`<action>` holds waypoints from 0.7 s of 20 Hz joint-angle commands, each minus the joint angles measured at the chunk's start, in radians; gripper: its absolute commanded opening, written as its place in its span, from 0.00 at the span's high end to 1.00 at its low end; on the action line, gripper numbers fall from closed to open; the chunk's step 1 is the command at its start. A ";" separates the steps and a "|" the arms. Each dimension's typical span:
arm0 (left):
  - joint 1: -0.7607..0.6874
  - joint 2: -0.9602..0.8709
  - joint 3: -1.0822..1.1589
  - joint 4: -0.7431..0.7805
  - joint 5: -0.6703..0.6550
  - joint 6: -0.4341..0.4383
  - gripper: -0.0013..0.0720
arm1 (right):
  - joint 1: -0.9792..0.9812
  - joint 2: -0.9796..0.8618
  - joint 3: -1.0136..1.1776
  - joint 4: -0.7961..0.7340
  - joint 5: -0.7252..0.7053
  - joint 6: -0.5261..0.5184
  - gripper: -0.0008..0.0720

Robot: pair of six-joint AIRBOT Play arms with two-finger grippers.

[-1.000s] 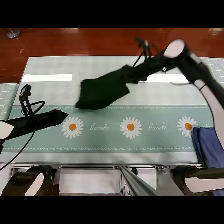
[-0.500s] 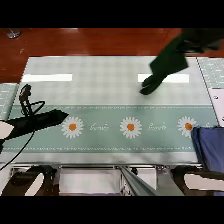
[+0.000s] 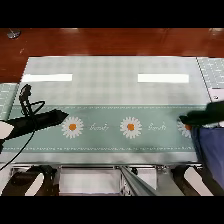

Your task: Fold the shirts.

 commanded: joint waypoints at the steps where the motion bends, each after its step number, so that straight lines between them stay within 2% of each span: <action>1: 0.001 0.000 0.000 0.000 0.004 0.000 0.96 | -0.240 0.225 -0.293 -0.224 0.009 -0.048 0.94; 5: 0.001 0.000 0.000 0.000 0.012 0.000 0.96 | -0.383 0.415 -0.570 -0.290 -0.050 -0.008 0.94; 6: 0.001 0.000 0.000 0.000 0.013 0.000 0.96 | -0.383 0.421 -0.600 -0.289 -0.068 -0.005 0.66; 7: 0.001 0.000 0.000 0.000 0.019 0.000 0.96 | -0.383 0.402 -0.603 -0.289 -0.079 0.000 0.20; 8: 0.001 0.000 0.000 0.001 0.032 0.001 0.96 | -0.382 0.357 -0.580 -0.281 -0.082 -0.001 0.13; 10: 0.001 0.000 0.003 0.001 0.060 0.001 0.96 | -0.381 0.242 -0.469 -0.181 -0.093 -0.018 0.13; 12: 0.001 -0.010 0.037 0.001 0.078 0.043 0.96 | -0.381 0.112 -0.293 0.040 -0.117 -0.020 0.19; 14: 0.001 -0.060 0.159 0.001 0.075 0.083 0.96 | -0.375 -0.002 -0.108 0.402 -0.253 -0.021 0.39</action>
